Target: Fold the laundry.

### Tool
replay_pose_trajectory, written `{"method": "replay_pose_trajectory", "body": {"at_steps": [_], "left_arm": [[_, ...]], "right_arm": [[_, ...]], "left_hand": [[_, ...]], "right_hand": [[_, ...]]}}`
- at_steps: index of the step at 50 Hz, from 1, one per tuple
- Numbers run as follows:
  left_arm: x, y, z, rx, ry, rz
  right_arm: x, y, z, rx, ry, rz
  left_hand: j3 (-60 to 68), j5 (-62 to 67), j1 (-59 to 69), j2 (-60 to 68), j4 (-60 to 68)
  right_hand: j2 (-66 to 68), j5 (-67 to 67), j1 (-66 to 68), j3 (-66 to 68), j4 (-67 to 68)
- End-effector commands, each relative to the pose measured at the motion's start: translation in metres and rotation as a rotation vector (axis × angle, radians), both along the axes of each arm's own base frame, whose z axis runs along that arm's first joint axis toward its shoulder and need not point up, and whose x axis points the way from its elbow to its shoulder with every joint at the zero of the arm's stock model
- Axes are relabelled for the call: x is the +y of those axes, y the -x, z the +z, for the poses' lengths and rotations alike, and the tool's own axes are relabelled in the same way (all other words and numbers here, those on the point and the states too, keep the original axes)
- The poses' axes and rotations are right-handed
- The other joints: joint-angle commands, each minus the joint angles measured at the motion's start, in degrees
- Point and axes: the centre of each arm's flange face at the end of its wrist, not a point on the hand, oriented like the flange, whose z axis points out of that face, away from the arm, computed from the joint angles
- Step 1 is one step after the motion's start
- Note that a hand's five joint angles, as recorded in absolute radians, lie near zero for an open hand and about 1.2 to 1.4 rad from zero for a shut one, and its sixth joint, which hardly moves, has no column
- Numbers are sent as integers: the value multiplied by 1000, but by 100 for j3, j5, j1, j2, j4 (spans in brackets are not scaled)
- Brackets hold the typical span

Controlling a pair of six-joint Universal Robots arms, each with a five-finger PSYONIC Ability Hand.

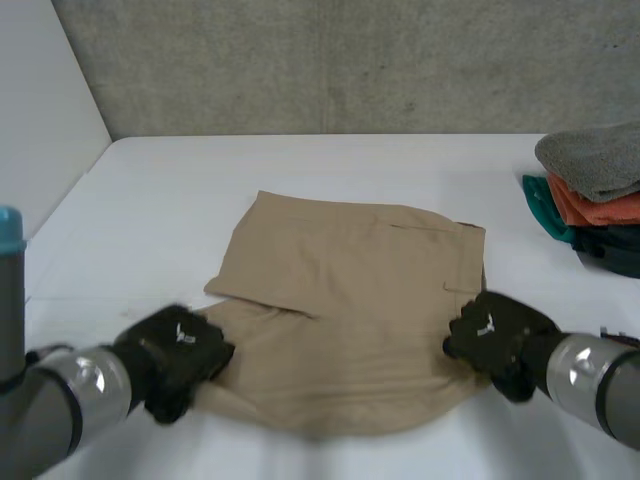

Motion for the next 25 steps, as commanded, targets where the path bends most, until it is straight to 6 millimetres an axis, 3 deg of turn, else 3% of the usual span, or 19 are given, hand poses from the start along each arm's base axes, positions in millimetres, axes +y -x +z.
{"method": "replay_pose_trajectory", "body": {"at_steps": [1,8,12,16,23,25], "left_arm": [[-79,42,13,106,299,-23],[-155,93,35,222,596,-5],[-186,112,36,241,683,49],[-211,126,20,228,722,96],[-237,141,-10,210,782,108],[-242,143,-16,220,793,118]], "right_arm": [[-60,-14,3,-133,144,-188],[-111,-30,8,-250,320,-318],[-150,-41,4,-304,462,-387],[-174,-51,-3,-340,551,-403],[-203,-71,-31,-378,672,-377],[-212,-74,-45,-378,709,-375]], "left_hand": [[1166,1394,1443,1162,1141],[1166,1394,1443,1162,1141],[1166,1394,1443,1162,1141],[1166,1394,1443,1162,1141],[1166,1394,1443,1162,1141],[-519,-291,-242,-523,-544]], "right_hand": [[1332,1259,1722,1208,1144],[1332,1259,1722,1208,1144],[1332,1259,1722,1208,1144],[1332,1259,1722,1208,1144],[1332,1259,1722,1208,1144],[-1612,-1685,-1223,-1736,-1801]]}}
